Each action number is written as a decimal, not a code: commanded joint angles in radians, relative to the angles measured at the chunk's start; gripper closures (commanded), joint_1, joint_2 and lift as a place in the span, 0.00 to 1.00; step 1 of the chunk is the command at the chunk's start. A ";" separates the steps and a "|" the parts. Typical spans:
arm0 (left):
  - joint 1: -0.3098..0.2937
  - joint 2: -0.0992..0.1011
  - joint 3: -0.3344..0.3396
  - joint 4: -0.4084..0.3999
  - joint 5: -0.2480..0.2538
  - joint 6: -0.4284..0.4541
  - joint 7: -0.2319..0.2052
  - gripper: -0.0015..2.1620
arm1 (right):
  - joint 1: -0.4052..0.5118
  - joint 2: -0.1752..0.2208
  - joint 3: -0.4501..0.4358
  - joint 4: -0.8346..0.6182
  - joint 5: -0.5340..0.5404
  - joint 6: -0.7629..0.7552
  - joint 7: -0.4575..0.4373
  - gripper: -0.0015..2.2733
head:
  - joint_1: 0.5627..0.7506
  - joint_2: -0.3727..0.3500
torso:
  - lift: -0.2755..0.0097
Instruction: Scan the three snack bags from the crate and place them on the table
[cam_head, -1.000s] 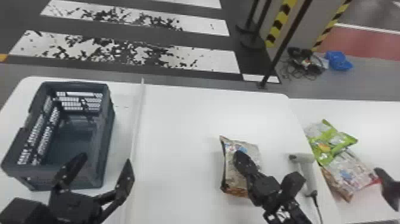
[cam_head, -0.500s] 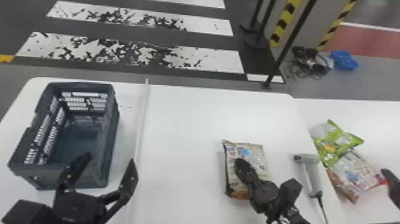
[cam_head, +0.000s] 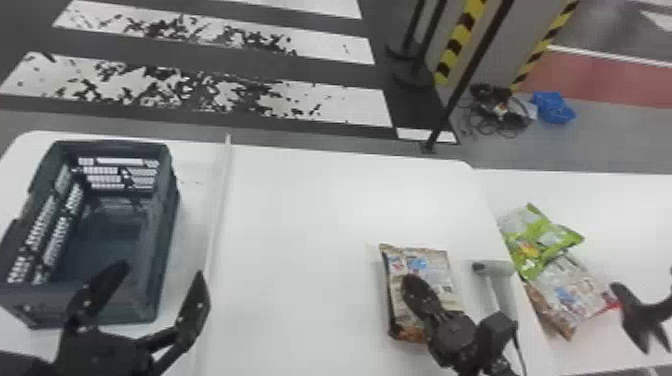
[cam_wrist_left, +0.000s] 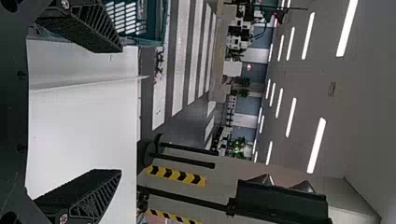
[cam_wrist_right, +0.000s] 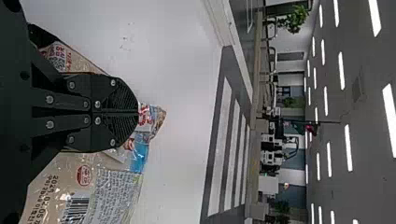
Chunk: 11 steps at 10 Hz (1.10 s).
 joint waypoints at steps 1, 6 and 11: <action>0.000 -0.002 -0.002 0.000 0.000 -0.009 0.000 0.03 | 0.008 -0.012 -0.018 0.008 -0.005 -0.018 0.014 0.99 | 0.70 0.17 | 0.84; 0.002 -0.002 -0.006 -0.003 -0.001 -0.012 0.000 0.03 | 0.239 -0.009 -0.113 -0.379 -0.176 0.041 0.047 0.03 | 0.70 0.10 | 0.84; 0.002 0.005 -0.011 0.023 -0.001 -0.043 -0.008 0.03 | 0.216 -0.073 -0.334 -0.356 -0.209 0.252 0.070 0.03 | 0.70 0.03 | 0.84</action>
